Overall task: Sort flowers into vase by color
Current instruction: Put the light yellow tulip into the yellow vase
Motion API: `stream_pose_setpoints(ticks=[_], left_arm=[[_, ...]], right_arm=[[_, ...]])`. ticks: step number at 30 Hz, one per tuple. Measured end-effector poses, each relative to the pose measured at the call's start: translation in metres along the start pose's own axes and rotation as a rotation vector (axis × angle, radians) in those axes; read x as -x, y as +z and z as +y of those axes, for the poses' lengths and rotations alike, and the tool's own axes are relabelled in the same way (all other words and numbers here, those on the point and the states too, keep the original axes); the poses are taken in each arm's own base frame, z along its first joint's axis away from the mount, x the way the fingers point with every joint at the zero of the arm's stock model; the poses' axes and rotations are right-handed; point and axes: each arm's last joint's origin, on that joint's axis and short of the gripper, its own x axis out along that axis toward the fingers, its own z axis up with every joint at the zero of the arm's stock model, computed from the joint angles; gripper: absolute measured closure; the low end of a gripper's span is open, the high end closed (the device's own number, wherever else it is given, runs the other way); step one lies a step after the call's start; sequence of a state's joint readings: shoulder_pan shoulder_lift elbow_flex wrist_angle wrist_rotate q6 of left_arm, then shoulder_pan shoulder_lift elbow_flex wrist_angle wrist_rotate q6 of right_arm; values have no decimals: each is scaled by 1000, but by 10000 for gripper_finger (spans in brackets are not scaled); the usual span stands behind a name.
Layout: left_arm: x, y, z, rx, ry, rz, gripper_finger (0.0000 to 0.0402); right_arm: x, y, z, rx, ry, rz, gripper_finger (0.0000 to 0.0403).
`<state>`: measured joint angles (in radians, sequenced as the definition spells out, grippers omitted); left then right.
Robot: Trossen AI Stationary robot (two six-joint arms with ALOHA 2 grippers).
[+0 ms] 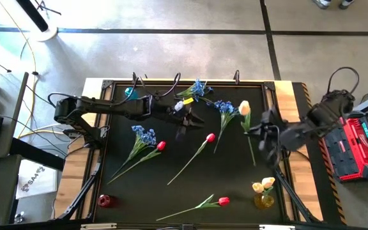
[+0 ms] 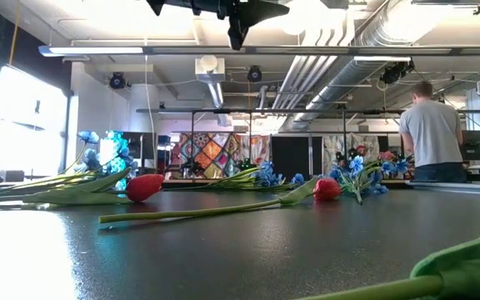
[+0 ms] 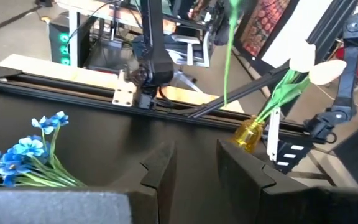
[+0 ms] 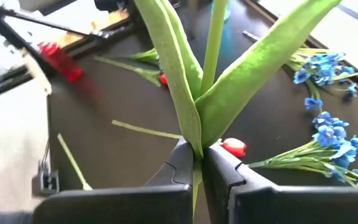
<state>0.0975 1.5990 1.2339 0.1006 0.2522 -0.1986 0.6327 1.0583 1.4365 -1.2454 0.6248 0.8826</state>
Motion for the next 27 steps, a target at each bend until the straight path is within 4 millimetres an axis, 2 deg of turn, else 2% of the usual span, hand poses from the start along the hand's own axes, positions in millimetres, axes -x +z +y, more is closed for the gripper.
stream_pose_setpoints(ticks=[8,19,27], left_arm=[[0,-1,0,-51,4,10,298],[-1,-6,-4,-38,58,46,298],[-4,-8,-13,-48,93,45,298]], right_arm=[[18,-20,14,73,106,14,403],[38,-54,19,54,139,125,403],[51,-85,44,109,188,37,403]])
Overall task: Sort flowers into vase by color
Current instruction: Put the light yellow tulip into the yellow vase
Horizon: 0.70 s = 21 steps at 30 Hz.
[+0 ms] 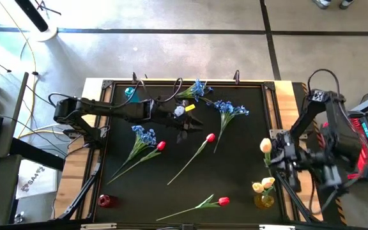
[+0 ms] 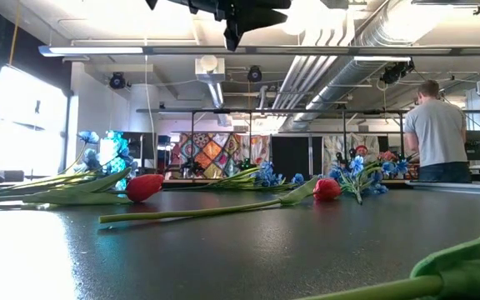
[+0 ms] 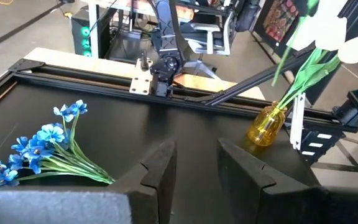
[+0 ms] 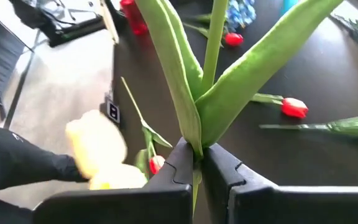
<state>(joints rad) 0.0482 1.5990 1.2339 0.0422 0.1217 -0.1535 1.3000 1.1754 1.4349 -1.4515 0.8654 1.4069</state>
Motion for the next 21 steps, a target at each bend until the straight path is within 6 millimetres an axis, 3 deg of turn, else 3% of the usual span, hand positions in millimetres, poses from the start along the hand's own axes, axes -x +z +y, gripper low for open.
stream_pose_setpoints(ticks=[12,21], left_arm=[[-1,-1,-6,-8,66,-12,298],[-1,0,-11,15,70,-26,298]], right_arm=[[2,-55,41,78,11,-127,403],[-7,-73,50,142,-53,-132,403]])
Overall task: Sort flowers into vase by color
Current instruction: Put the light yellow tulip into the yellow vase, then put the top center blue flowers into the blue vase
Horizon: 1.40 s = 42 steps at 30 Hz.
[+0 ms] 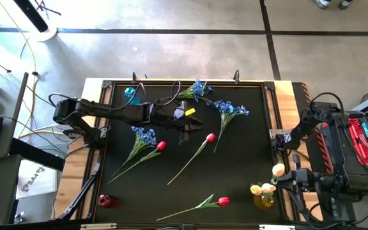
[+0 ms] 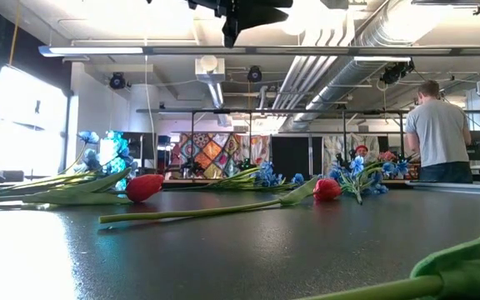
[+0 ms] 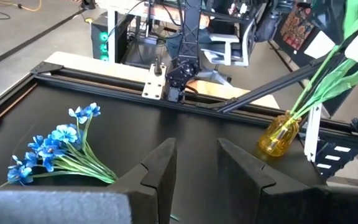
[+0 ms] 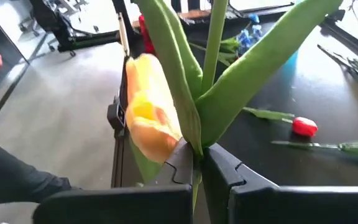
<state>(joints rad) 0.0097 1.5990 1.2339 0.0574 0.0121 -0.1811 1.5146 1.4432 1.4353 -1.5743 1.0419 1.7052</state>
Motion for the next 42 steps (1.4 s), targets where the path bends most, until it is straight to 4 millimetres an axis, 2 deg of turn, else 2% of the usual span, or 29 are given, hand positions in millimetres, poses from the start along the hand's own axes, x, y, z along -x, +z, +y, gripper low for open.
stream_pose_setpoints(ticks=[9,20,25,31,34,37,42], left_arm=[[0,0,-2,38,1,0,298],[0,0,-2,42,1,0,298],[0,0,-2,42,1,0,298],[0,0,-1,74,13,-3,298],[0,-1,1,137,71,-11,298],[0,-2,5,172,123,1,298],[-1,-5,22,187,192,26,298]], right_arm=[[0,-3,-1,-2,-15,114,397],[8,6,-12,-57,14,244,307],[18,18,-15,-91,54,410,287],[36,42,-15,-135,147,567,286],[47,61,-17,-194,208,560,286],[56,83,-21,-262,270,449,286],[62,123,-36,-352,290,133,286]])
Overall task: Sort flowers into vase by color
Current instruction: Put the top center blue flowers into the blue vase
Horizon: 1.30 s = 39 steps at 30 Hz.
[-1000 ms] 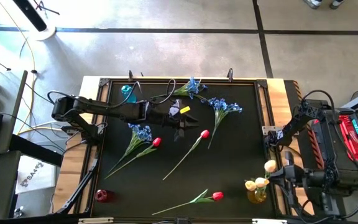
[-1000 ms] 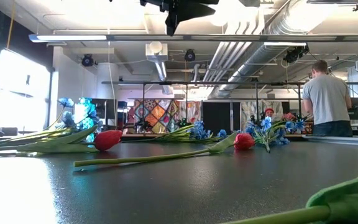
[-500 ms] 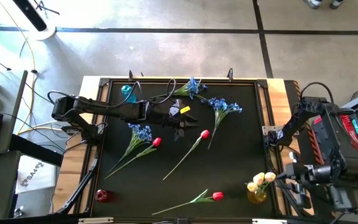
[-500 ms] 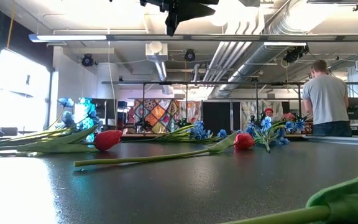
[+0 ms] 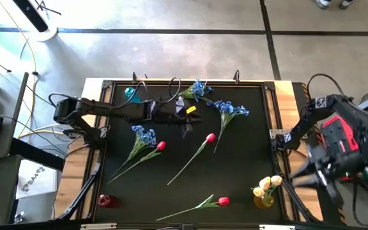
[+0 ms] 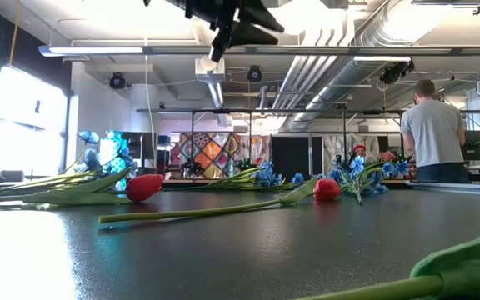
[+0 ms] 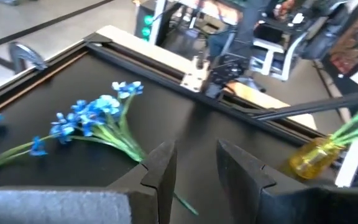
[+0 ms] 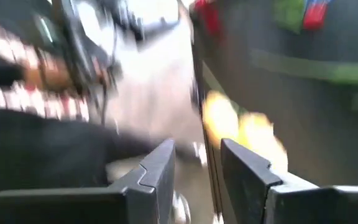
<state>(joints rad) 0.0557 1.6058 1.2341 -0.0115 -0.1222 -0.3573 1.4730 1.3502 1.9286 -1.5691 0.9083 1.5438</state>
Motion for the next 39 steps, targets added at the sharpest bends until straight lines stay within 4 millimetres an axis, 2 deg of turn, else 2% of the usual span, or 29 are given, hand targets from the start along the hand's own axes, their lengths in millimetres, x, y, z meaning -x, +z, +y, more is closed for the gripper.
stream_pose_setpoints(ticks=[4,10,14,18,24,29,34,39], left_arm=[[-10,2,21,28,-4,20,298],[-15,2,49,14,-35,98,298],[-15,2,62,-31,-70,141,297],[-13,3,80,-63,-97,180,289],[-8,12,112,-84,-145,176,261],[-3,15,132,-90,-122,179,250],[-1,15,140,-135,-124,188,250],[2,15,145,-127,-190,196,250]], right_arm=[[1,36,-16,-66,-51,-221,286],[-6,80,-54,-176,-259,-394,286],[-9,102,-76,-246,-414,-494,286],[-20,119,-93,-311,-567,-507,286],[-56,144,-115,-414,-758,-444,277],[-91,161,-133,-485,-879,-390,268],[-131,176,-158,-555,-986,-299,267],[-173,188,-192,-652,-1055,-139,267]])
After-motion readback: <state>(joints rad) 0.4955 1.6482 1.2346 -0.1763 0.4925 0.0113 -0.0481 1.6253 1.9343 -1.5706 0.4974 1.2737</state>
